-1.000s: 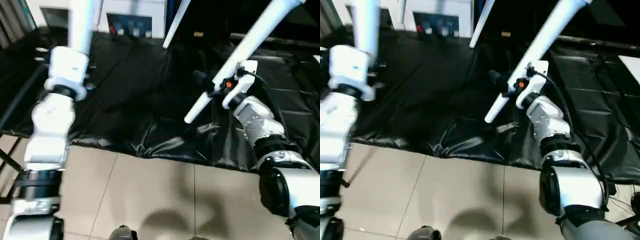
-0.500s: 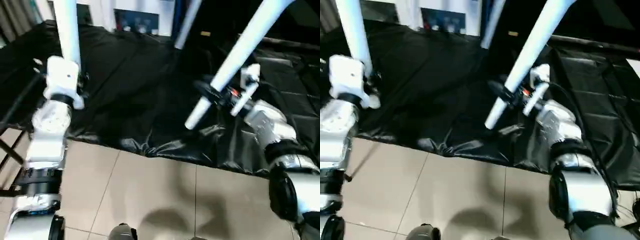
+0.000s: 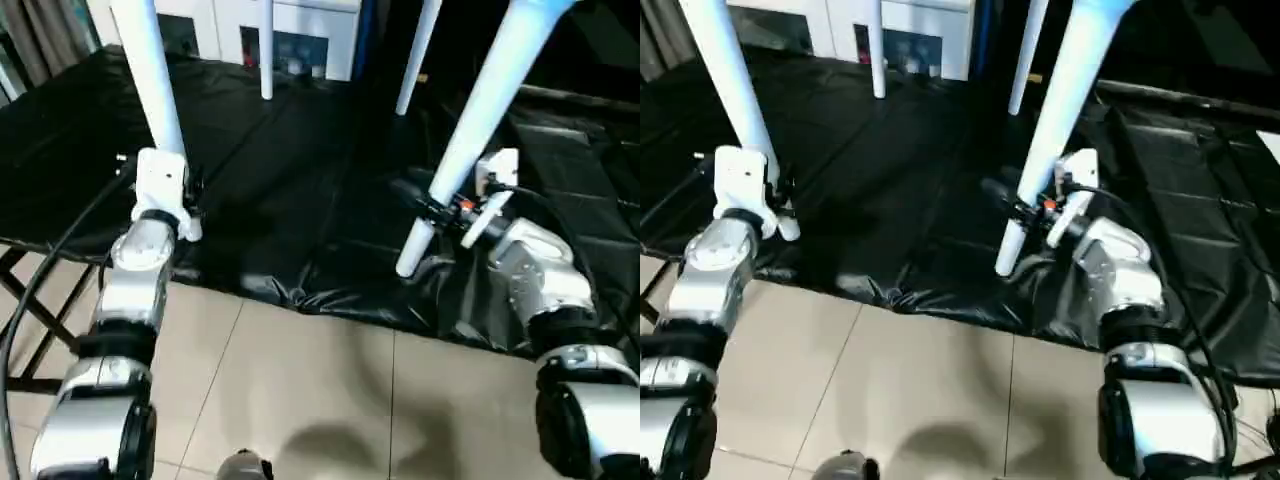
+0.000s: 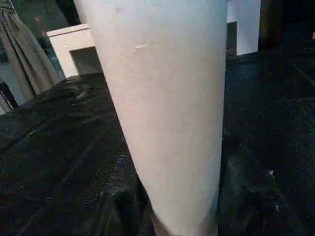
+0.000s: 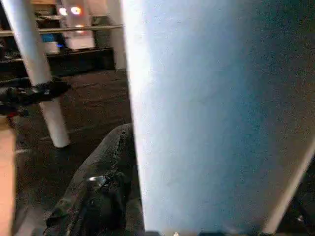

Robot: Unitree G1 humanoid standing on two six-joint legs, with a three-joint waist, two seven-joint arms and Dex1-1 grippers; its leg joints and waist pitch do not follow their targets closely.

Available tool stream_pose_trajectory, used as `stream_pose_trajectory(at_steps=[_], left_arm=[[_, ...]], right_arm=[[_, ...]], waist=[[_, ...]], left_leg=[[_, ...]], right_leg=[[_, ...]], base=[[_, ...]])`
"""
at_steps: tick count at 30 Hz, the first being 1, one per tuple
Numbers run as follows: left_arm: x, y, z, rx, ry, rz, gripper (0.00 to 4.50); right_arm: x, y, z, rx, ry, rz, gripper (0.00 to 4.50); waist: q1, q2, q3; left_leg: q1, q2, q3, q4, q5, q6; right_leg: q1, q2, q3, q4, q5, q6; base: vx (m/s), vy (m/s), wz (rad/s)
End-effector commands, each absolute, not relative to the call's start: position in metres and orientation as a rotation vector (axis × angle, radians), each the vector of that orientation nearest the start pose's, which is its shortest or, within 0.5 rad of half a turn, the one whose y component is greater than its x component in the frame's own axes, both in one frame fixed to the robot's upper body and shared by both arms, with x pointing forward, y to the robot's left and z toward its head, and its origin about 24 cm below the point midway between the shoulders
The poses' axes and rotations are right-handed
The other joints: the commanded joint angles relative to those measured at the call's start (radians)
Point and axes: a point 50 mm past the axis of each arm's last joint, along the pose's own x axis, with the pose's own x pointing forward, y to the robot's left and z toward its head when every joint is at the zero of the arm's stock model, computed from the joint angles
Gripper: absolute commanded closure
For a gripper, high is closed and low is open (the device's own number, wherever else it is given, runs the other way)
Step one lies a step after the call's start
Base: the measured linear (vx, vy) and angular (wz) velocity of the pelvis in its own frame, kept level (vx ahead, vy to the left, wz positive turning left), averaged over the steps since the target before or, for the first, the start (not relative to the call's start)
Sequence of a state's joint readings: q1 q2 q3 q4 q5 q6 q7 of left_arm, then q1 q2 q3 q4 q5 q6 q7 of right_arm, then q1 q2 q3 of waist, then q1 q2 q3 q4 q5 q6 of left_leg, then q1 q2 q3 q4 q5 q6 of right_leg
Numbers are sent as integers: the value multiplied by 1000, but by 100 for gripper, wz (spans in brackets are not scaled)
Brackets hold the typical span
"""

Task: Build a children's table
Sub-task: Flip table

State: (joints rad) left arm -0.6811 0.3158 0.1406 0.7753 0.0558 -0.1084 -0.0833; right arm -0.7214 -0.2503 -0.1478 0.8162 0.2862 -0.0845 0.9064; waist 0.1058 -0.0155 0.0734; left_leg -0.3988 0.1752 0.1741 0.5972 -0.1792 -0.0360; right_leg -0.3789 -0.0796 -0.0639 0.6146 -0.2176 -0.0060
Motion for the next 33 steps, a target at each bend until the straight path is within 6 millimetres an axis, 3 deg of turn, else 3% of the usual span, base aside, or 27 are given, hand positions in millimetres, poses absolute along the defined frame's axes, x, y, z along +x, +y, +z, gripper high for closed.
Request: stream_pose_trajectory(at_steps=[1, 3, 6, 7, 9, 10, 11, 13, 14, 17, 19, 21, 23, 24, 27, 30, 33], left_arm=[[367, 193, 66, 560, 121, -142, 293], [365, 200, 63, 541, 128, -126, 236], [359, 207, 61, 488, 107, -107, 199], [356, 210, 60, 457, 100, -96, 180], [353, 213, 59, 431, 92, -91, 163], [350, 215, 57, 401, 88, -88, 158], [349, 216, 55, 383, 89, -87, 146], [342, 221, 49, 356, 89, -88, 132], [338, 223, 45, 340, 96, -83, 117], [331, 228, 39, 333, 92, -69, 109], [324, 231, 34, 313, 89, -54, 85], [316, 234, 29, 284, 80, -40, 85], [310, 234, 25, 253, 77, -41, 85], [306, 234, 22, 233, 76, -41, 85], [297, 232, 16, 199, 66, -65, 85], [285, 229, 14, 190, 29, -70, 85], [279, 231, 13, 183, 22, -58, 85]], right_arm=[[363, -146, 97, 72, -49, 823, 188], [365, -148, 93, 59, -16, 758, 171], [364, -146, 86, 65, -5, 721, 136], [362, -145, 83, 77, 0, 724, 128], [360, -144, 80, 80, 2, 724, 118], [357, -142, 76, 89, 2, 721, 105], [356, -142, 74, 97, 2, 720, 92], [352, -140, 67, 108, 6, 703, 84], [348, -139, 62, 119, 13, 695, 73], [342, -140, 52, 126, 8, 639, 52], [337, -141, 47, 129, -9, 605, 48], [331, -143, 41, 102, -30, 581, 48], [326, -144, 39, 84, -50, 564, 48], [324, -145, 37, 73, -65, 543, 48], [319, -149, 34, 48, -99, 497, 48], [311, -155, 31, 19, -142, 423, 48], [306, -157, 31, 6, -165, 396, 48]], waist=[[-13, 23, -43], [-17, 25, -42], [-23, 21, -44], [-28, 17, -51], [-28, 22, -52], [-29, 15, -57], [-27, 15, -60], [-25, 20, -63], [-24, 22, -72], [-22, 20, -80], [-23, 21, -76], [-22, 27, -74], [-23, 26, -70], [-22, 29, -68], [-25, 26, -62], [-25, 25, -59], [-25, 25, -59]], left_leg=[[42, 67, -33, -107, -415, -60], [42, 67, -33, -109, -416, -63], [38, 69, -36, -111, -422, -64], [25, 69, -37, -111, -368, -52], [29, 69, -26, -103, -293, -16], [24, 65, -22, -99, -250, 3], [25, 66, -22, -95, -217, 15], [24, 66, -16, -84, -117, 59], [22, 66, -16, -77, -51, 89], [18, 62, -12, -59, 58, 166], [18, 66, -10, -62, 23, 181], [22, 72, -11, -69, -42, 160], [22, 76, -10, -73, -80, 138], [25, 76, -10, -81, -145, 101], [27, 76, -7, -90, -212, 56], [28, 79, -1, -94, -253, 23], [29, 76, 0, -93, -262, 19]], right_leg=[[3, -79, 50, -84, -212, -179], [2, -79, 52, -85, -224, -181], [4, -82, 52, -85, -243, -170], [17, -85, 50, -77, -200, -173], [11, -79, 51, -73, -93, -205], [19, -79, 51, -68, -54, -215], [22, -82, 51, -63, -20, -223], [21, -80, 50, -53, 96, -248], [25, -78, 47, -41, 187, -262], [20, -71, 43, -24, 359, -285], [17, -76, 42, -29, 317, -288], [17, -75, 43, -38, 216, -283], [15, -76, 44, -42, 169, -278], [16, -76, 47, -49, 92, -269], [12, -75, 52, -60, 0, -245], [9, -75, 55, -67, -50, -227], [7, -71, 57, -70, -65, -204]], base=[[0, 0, 0], [0, 0, 0], [0, 0, 0], [0, 0, 0], [0, 0, 0], [0, 0, 0], [0, 0, 0], [0, 0, 0], [0, 0, 0], [0, 0, 0], [0, 0, 0], [0, 0, 0], [0, 0, 0], [0, 0, 0], [0, 0, 0], [0, 0, 0], [0, 0, 0]])
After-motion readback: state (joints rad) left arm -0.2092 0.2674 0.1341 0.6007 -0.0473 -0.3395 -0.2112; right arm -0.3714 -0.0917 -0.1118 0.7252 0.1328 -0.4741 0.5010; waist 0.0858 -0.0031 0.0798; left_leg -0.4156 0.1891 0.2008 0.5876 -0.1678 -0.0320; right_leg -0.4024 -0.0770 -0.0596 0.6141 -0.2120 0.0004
